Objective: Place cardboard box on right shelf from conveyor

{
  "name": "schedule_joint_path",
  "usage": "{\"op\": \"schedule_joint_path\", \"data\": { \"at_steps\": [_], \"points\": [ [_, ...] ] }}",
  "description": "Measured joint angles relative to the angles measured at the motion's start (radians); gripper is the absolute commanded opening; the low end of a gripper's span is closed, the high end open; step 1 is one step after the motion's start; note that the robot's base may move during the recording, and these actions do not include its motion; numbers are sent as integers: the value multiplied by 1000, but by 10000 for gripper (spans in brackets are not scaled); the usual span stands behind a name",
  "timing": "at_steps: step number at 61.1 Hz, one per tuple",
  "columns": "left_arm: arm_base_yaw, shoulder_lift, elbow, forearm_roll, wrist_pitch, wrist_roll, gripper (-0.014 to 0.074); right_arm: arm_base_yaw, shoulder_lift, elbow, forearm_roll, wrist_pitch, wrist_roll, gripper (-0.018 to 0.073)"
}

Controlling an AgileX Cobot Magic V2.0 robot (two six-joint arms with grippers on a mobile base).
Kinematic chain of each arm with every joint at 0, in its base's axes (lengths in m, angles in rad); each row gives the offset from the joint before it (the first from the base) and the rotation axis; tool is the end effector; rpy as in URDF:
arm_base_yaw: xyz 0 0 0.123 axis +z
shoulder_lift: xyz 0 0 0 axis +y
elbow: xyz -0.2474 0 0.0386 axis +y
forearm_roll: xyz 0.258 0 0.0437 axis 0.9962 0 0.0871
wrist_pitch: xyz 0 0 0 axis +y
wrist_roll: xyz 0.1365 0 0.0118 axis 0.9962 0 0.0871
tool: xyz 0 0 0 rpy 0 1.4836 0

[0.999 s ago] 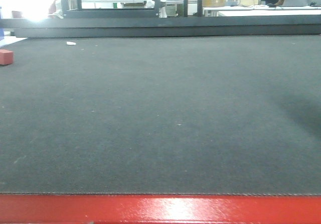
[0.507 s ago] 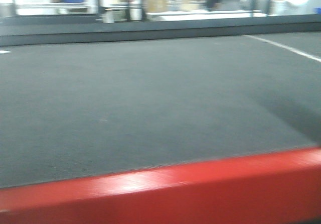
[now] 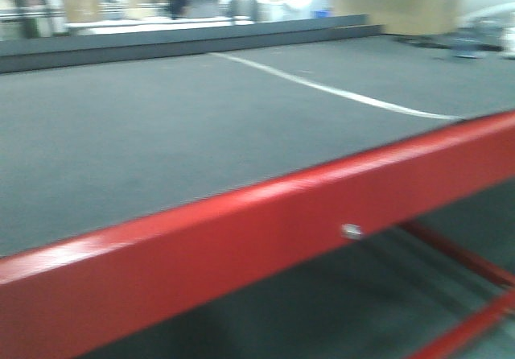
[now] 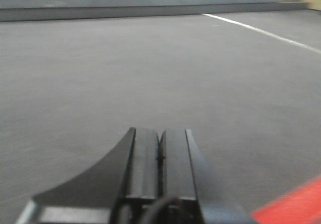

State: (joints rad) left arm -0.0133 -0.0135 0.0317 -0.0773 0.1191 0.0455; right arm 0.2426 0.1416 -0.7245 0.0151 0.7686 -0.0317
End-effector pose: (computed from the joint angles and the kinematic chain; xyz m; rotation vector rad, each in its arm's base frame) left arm 0.1477 -0.0032 0.1903 -0.0075 1.6207 -0.0418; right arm 0.0853 0.0226 0.3610 -0.2275 1.6567 0.1764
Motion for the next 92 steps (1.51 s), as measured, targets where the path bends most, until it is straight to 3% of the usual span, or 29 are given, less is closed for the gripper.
{"op": "schedule_joint_path", "data": {
  "at_steps": [92],
  "points": [
    [0,0,0,0,0,0,-116,0,0,0,0,0,0,193]
  ]
}}
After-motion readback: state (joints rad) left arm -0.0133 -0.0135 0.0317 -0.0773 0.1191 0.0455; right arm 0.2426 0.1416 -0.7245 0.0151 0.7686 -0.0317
